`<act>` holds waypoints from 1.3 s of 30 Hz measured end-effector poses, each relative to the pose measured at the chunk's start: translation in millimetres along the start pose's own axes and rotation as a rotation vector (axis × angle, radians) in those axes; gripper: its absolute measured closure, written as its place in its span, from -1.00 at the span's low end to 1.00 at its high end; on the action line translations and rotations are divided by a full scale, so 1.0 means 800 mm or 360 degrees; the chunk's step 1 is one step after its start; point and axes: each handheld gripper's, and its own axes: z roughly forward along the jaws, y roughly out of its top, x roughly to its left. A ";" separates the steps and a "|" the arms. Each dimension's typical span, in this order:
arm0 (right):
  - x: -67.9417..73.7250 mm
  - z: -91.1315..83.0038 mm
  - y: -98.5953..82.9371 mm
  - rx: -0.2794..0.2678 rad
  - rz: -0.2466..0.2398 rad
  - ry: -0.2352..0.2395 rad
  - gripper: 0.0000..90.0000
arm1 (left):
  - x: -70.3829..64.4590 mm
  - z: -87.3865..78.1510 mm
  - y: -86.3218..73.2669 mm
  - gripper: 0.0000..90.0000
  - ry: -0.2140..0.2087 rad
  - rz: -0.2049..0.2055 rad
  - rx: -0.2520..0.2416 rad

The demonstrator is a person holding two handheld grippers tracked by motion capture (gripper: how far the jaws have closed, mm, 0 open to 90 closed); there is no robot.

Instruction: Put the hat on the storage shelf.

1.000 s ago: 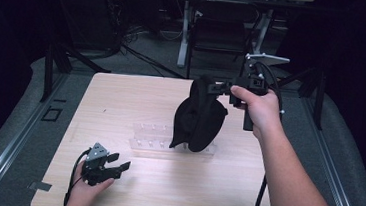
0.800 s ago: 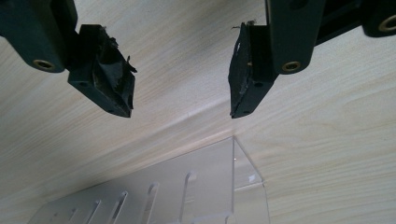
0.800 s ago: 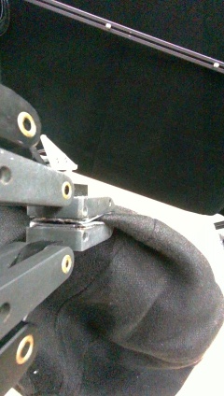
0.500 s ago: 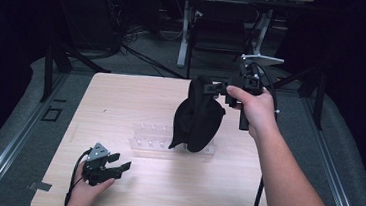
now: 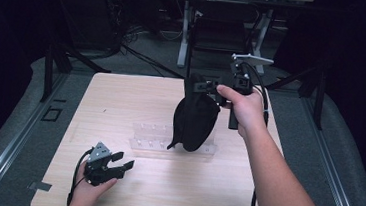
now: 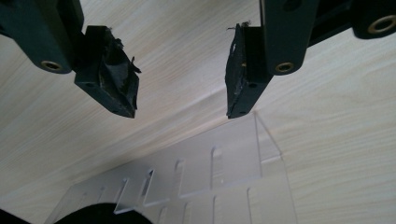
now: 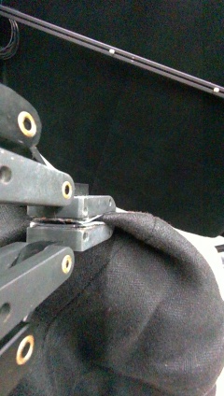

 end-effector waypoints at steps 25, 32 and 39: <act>0.007 0.027 -0.002 0.0012 0.0008 0.0072 0.96 | -0.058 0.010 0.077 0.27 -0.0108 0.0201 -0.0154; 0.007 0.026 -0.004 0.0005 0.0004 0.0073 0.95 | -0.078 0.021 0.093 0.29 -0.0142 0.0264 -0.0152; 0.005 0.026 -0.004 0.0004 0.0004 0.0082 0.95 | -0.090 0.028 0.103 0.32 -0.0161 0.0287 -0.0135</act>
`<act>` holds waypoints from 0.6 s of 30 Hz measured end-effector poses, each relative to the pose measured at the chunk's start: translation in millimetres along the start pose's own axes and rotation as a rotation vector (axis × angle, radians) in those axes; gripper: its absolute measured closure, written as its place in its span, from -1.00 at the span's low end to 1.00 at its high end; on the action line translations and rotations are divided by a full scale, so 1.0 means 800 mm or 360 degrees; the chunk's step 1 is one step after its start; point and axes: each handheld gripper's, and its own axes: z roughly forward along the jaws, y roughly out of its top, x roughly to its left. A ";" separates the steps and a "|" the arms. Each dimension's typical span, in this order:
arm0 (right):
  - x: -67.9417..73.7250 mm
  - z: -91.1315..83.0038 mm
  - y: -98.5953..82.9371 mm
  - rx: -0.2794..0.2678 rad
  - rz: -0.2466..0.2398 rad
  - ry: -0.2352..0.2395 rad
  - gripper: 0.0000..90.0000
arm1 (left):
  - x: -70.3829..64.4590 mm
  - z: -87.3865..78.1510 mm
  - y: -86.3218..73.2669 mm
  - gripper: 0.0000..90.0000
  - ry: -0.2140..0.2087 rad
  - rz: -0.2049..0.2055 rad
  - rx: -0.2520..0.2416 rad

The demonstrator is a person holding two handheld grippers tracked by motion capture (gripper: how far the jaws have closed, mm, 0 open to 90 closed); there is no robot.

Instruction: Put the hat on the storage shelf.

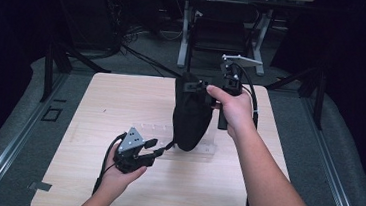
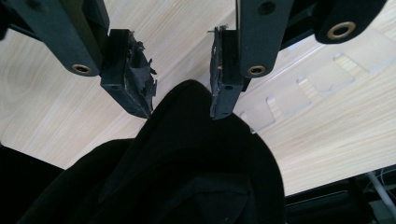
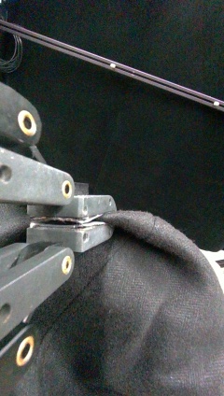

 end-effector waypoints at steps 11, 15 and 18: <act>-0.001 0.001 -0.001 -0.0008 0.0005 0.0013 0.94 | -0.013 0.016 0.013 0.42 -0.0029 0.0035 0.0015; 0.000 0.001 -0.001 -0.0002 0.0002 0.0014 0.94 | -0.017 0.019 0.017 0.51 -0.0006 0.0070 0.0031; 0.000 0.001 -0.002 0.0003 0.0001 0.0017 0.94 | -0.018 0.023 0.017 0.59 0.0013 0.0077 0.0041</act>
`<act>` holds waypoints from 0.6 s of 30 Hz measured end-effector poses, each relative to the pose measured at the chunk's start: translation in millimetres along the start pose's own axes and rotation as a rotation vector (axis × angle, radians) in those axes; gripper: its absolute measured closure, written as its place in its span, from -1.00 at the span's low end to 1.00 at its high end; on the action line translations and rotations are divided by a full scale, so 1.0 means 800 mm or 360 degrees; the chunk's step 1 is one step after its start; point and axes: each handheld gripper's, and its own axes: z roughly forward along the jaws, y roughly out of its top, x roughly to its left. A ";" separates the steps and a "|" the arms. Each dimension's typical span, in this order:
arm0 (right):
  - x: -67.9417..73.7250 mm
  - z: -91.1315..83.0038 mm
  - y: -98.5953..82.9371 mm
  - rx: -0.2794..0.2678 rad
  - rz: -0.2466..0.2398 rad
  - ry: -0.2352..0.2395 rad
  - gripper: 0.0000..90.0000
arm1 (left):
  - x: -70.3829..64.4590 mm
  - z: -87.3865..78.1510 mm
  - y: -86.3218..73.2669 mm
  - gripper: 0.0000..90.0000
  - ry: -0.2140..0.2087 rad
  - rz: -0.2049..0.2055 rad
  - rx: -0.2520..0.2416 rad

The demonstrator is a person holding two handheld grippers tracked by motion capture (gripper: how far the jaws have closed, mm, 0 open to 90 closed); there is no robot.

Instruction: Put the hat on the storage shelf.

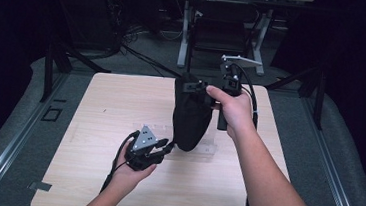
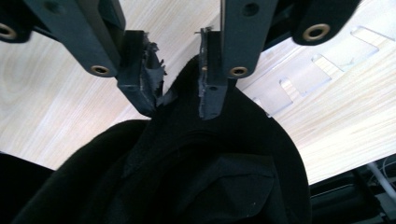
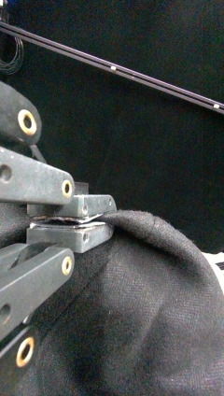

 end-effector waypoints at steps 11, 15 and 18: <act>0.001 -0.001 -0.002 -0.0011 -0.0009 0.0021 0.85 | -0.006 0.000 0.000 0.78 0.0061 0.0065 0.0017; 0.004 -0.006 -0.003 -0.0023 -0.0037 0.0024 0.74 | -0.007 0.000 0.000 0.79 0.0075 0.0086 0.0016; 0.008 -0.014 -0.005 -0.0056 -0.0087 0.0014 0.69 | -0.009 0.000 0.000 0.80 0.0084 0.0100 0.0017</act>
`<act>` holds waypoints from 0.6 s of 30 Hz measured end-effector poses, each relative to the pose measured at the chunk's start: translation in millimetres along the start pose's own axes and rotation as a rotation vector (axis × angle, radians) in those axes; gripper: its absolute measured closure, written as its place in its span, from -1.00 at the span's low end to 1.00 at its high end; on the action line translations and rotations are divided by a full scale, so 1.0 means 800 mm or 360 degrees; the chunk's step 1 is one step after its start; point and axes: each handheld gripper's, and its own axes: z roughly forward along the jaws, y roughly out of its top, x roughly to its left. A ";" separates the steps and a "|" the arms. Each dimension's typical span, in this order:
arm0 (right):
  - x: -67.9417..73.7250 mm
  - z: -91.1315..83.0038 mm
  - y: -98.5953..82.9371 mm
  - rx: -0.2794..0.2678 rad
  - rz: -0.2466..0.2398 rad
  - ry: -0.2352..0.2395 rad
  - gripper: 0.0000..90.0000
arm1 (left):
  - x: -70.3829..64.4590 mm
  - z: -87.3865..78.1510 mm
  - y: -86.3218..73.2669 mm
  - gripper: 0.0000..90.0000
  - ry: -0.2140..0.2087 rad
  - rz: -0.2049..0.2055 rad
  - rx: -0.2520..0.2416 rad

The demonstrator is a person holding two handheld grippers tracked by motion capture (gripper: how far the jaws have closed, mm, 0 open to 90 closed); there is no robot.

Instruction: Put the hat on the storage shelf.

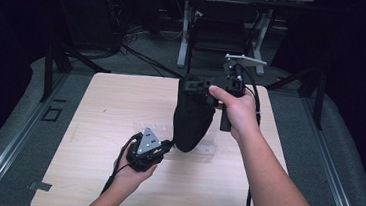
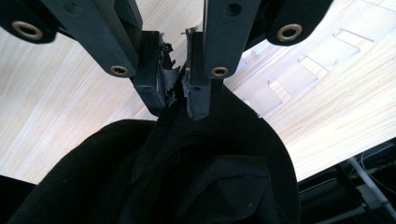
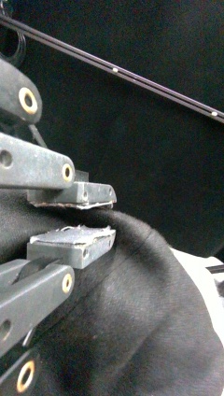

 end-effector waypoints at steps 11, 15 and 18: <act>-0.001 -0.032 -0.007 -0.0077 -0.0117 -0.0116 0.55 | 0.006 -0.005 -0.007 0.88 0.0054 0.0027 0.0029; -0.005 -0.040 -0.009 -0.0085 -0.0120 -0.0143 0.54 | 0.010 -0.006 -0.013 0.89 0.0059 0.0009 0.0039; -0.010 -0.045 -0.010 -0.0093 -0.0118 -0.0156 0.54 | 0.012 -0.005 -0.017 0.89 0.0063 -0.0001 0.0055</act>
